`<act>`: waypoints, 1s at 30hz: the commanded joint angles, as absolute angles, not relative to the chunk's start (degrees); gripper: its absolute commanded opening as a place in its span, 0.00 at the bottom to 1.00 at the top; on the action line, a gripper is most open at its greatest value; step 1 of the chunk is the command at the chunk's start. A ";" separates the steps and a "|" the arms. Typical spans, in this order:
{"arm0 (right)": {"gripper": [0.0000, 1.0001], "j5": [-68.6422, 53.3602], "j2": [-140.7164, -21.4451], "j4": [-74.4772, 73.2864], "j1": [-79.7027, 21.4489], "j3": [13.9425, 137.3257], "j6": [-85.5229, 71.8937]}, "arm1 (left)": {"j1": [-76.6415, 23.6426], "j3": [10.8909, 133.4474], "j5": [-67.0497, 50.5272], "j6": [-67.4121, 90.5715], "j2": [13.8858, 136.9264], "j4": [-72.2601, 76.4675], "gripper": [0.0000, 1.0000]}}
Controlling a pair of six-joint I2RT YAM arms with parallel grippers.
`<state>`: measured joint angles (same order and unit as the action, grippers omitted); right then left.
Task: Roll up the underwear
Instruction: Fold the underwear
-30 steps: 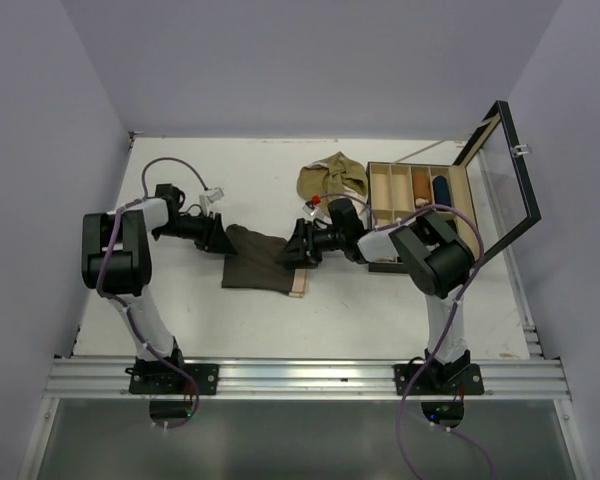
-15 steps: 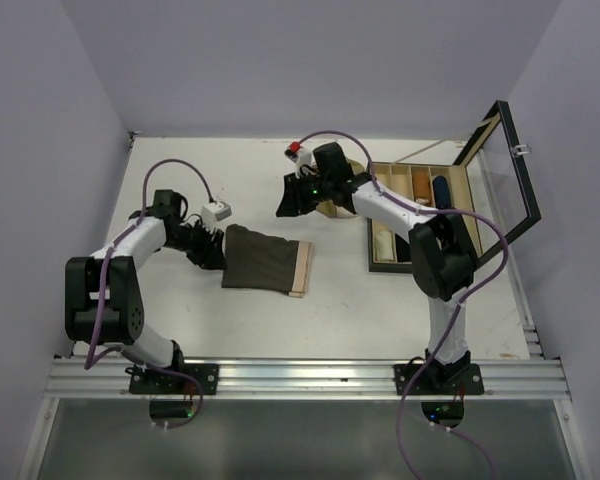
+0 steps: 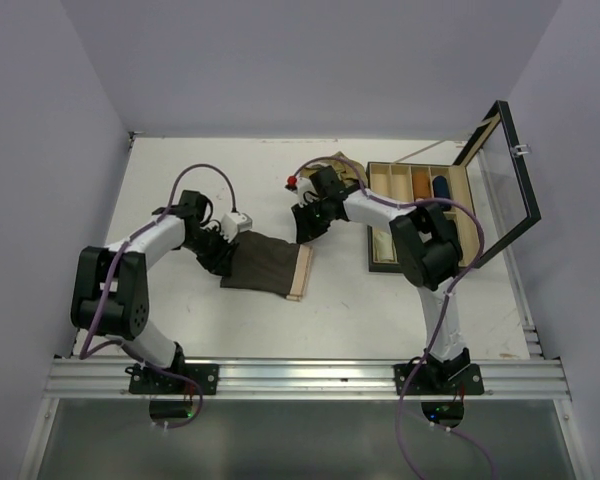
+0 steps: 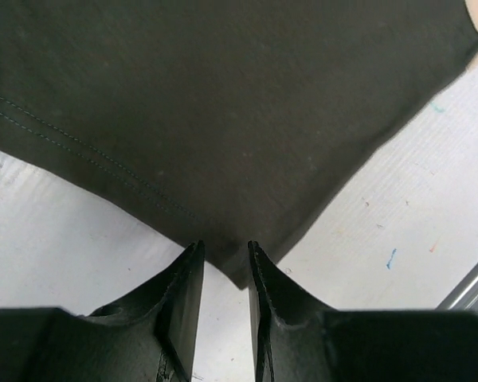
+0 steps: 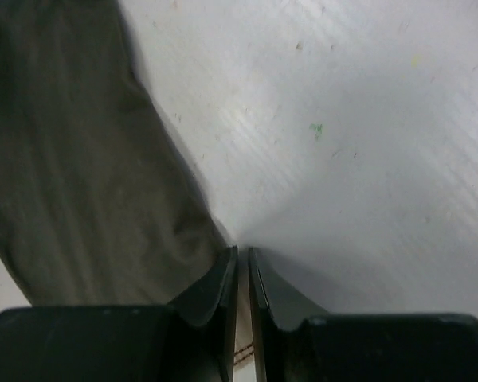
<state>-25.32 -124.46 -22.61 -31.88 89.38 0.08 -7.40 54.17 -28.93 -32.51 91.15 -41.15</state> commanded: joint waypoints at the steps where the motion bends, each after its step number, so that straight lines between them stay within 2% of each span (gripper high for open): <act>1: 0.14 -25.66 -120.94 -24.35 -32.69 82.56 1.50 | -8.61 58.34 -25.84 -30.77 95.25 -38.59 0.32; 6: 0.14 -28.82 -116.90 -23.47 -34.36 76.47 -2.26 | -8.61 64.41 -25.05 -29.53 104.12 -36.13 0.31; 12: 0.18 -35.22 -113.38 -21.63 -37.00 71.28 -9.47 | -8.70 79.34 -25.40 -28.92 116.95 -36.91 0.31; 15: 0.21 -36.65 -112.15 -21.44 -38.05 71.89 -10.98 | -8.70 88.57 -25.92 -27.95 122.23 -37.62 0.34; 17: 0.22 -36.48 -111.45 -22.75 -37.97 72.94 -10.64 | -8.70 93.68 -27.33 -27.16 123.05 -37.79 0.40; 19: 0.22 -37.00 -110.48 -24.87 -37.88 74.35 -9.23 | -8.70 95.35 -27.42 -26.46 121.21 -37.09 0.47; 24: 0.23 -33.76 -105.39 -22.33 -37.97 74.09 -5.99 | -7.39 91.07 -27.59 -23.12 109.90 -35.07 0.53; 30: 0.29 -34.80 -105.29 -17.86 -38.23 78.30 -8.68 | 1.65 76.66 -39.61 -17.49 95.47 -35.15 0.57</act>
<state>-34.04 -107.37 -22.37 -38.13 74.83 -7.16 -4.19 80.88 -31.33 -21.98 102.80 -36.36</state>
